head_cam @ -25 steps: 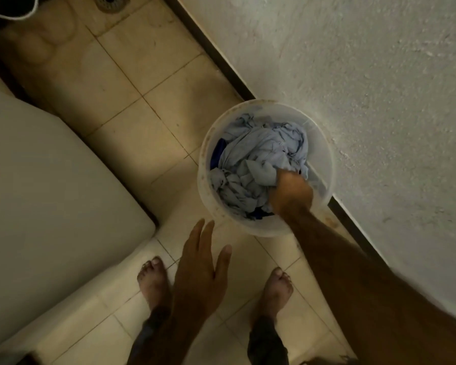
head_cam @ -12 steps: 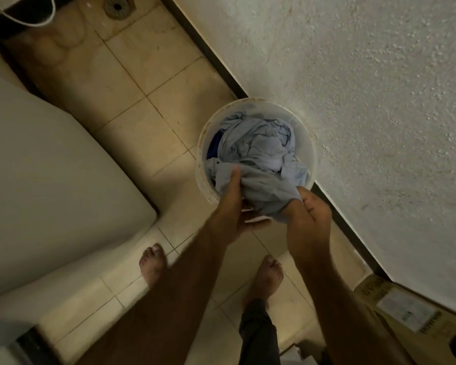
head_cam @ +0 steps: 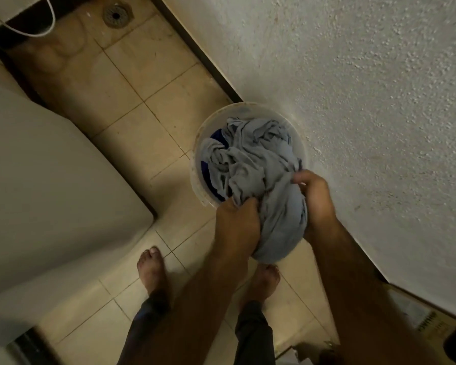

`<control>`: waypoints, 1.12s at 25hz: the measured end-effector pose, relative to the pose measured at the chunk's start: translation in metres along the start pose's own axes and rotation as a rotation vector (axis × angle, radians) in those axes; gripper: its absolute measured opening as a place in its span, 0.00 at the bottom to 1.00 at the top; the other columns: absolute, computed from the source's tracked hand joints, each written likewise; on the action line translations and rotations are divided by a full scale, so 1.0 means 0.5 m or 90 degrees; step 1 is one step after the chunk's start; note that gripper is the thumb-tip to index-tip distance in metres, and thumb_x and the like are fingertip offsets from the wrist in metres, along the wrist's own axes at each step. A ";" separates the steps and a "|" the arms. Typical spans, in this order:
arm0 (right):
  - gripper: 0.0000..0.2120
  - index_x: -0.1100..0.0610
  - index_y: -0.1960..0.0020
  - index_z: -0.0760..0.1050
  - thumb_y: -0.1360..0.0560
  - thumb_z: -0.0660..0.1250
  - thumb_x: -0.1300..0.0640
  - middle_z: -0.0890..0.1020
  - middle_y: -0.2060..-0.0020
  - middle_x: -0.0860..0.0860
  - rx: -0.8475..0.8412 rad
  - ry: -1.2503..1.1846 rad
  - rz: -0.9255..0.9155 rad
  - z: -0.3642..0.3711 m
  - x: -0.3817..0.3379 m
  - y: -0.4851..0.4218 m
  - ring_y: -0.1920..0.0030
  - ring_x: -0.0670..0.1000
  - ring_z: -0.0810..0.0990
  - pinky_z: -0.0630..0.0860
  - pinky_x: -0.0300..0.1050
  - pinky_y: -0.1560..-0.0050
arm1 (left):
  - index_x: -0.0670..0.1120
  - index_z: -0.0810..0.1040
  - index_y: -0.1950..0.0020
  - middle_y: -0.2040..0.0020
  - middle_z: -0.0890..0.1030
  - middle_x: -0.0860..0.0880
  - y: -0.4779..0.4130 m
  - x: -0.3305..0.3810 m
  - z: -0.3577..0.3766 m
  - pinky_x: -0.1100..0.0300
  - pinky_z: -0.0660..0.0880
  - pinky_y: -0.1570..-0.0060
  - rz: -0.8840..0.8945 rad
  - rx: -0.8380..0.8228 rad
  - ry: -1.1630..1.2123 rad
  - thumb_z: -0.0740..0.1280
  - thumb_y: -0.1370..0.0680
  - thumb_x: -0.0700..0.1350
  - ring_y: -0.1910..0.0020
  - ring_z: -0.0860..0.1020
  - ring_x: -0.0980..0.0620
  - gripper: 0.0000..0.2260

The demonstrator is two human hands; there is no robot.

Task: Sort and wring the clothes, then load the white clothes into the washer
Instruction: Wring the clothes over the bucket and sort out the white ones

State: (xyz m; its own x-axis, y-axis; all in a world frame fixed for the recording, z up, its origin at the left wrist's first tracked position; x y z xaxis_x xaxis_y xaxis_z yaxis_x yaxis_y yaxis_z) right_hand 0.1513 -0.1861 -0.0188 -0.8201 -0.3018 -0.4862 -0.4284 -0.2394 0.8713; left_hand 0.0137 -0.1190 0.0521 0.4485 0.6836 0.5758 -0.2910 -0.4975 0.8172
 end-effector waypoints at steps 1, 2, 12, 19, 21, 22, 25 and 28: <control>0.21 0.65 0.38 0.79 0.22 0.59 0.54 0.85 0.45 0.58 -0.072 -0.024 0.025 0.007 0.005 -0.027 0.45 0.58 0.84 0.78 0.54 0.38 | 0.39 0.78 0.58 0.63 0.80 0.38 0.035 -0.006 -0.015 0.52 0.80 0.60 0.005 -0.003 -0.002 0.61 0.18 0.40 0.61 0.79 0.39 0.11; 0.22 0.63 0.36 0.79 0.22 0.59 0.52 0.84 0.41 0.59 -0.090 -0.061 0.033 0.028 -0.012 -0.032 0.42 0.60 0.83 0.77 0.55 0.35 | 0.39 0.79 0.57 0.62 0.81 0.38 0.067 -0.011 -0.033 0.54 0.81 0.60 0.003 -0.007 -0.008 0.62 0.18 0.41 0.60 0.81 0.40 0.11; 0.12 0.59 0.42 0.83 0.25 0.73 0.60 0.85 0.45 0.56 0.071 0.193 -0.068 0.052 0.028 -0.048 0.49 0.56 0.83 0.80 0.46 0.49 | 0.55 0.76 0.45 0.49 0.83 0.56 0.025 -0.073 -0.119 0.77 0.72 0.57 -0.078 -0.060 -0.035 0.63 0.20 0.54 0.54 0.79 0.59 0.07; 0.14 0.48 0.76 0.72 0.34 0.69 0.50 0.73 0.77 0.44 -0.039 0.336 -0.196 0.067 0.122 0.200 0.71 0.49 0.74 0.73 0.53 0.61 | 0.51 0.73 0.27 0.31 0.78 0.45 -0.060 -0.069 -0.153 0.42 0.67 0.28 -0.146 -0.187 0.299 0.60 0.24 0.69 0.31 0.76 0.42 0.32; 0.13 0.50 0.75 0.72 0.40 0.66 0.42 0.73 0.77 0.46 -0.071 0.436 -0.135 0.067 0.165 0.214 0.70 0.52 0.75 0.76 0.60 0.54 | 0.48 0.74 0.28 0.33 0.79 0.43 -0.048 -0.079 -0.180 0.44 0.67 0.28 -0.135 -0.211 0.273 0.62 0.20 0.60 0.33 0.77 0.42 0.25; 0.15 0.52 0.73 0.73 0.40 0.66 0.40 0.75 0.75 0.49 -0.094 0.471 -0.105 0.063 0.177 0.219 0.68 0.54 0.78 0.77 0.62 0.51 | 0.47 0.74 0.28 0.33 0.79 0.42 -0.045 -0.088 -0.196 0.42 0.67 0.27 -0.109 -0.196 0.246 0.65 0.20 0.56 0.33 0.78 0.41 0.23; 0.24 0.60 0.61 0.81 0.29 0.72 0.37 0.83 0.63 0.61 -0.083 0.394 -0.105 0.037 0.173 0.213 0.58 0.62 0.82 0.80 0.55 0.51 | 0.46 0.76 0.30 0.35 0.81 0.42 -0.018 -0.104 -0.240 0.41 0.75 0.35 -0.059 -0.123 0.209 0.68 0.21 0.49 0.38 0.80 0.41 0.20; 0.38 0.57 0.35 0.75 0.35 0.71 0.32 0.81 0.45 0.55 0.005 0.265 -0.078 0.017 0.163 0.169 0.47 0.59 0.81 0.79 0.51 0.47 | 0.48 0.78 0.33 0.39 0.83 0.43 0.030 -0.105 -0.290 0.53 0.84 0.53 -0.082 -0.098 0.229 0.75 0.30 0.53 0.44 0.84 0.43 0.26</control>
State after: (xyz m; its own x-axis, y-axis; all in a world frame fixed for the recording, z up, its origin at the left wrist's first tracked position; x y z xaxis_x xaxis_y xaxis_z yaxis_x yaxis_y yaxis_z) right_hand 0.0452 -0.2228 0.0158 -0.5404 -0.6184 -0.5706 -0.5174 -0.2905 0.8049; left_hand -0.1368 -0.0848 0.0375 0.1737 0.8913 0.4187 -0.3871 -0.3292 0.8613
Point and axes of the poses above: each hand's wrist, its own y-axis away from the middle knuckle, its own z-axis out of the palm, x = y × z, the point moved 3 cm from there along -y, towards the middle knuckle
